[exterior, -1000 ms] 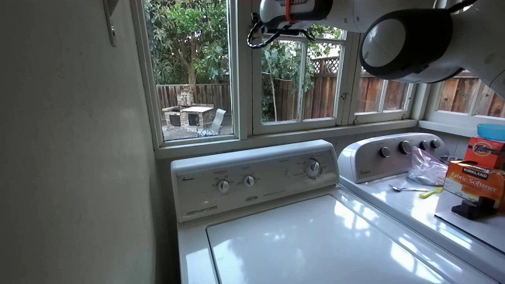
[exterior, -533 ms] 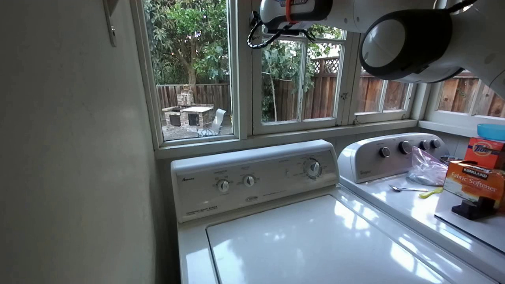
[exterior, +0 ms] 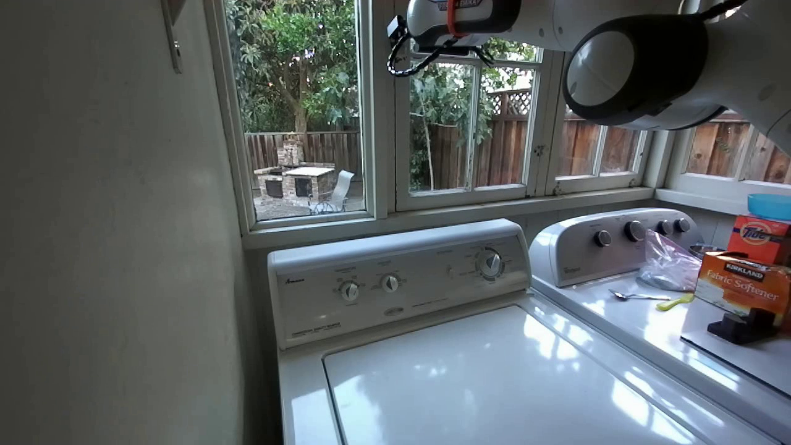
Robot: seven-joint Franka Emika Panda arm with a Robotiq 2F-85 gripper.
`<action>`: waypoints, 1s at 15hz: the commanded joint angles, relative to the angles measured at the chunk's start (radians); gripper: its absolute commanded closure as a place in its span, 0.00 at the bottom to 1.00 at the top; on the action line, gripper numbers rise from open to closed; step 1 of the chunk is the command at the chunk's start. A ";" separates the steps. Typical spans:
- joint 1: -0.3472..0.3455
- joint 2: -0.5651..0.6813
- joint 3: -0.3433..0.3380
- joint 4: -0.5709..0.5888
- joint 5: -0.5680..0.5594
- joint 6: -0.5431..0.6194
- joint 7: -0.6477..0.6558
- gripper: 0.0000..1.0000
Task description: Open the window.
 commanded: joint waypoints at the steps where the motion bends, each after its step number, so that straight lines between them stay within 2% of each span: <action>1: 0.000 0.000 0.000 0.000 0.000 0.000 0.000 0.00; 15: -0.010 0.031 0.030 0.018 0.009 0.068 -0.027 0.00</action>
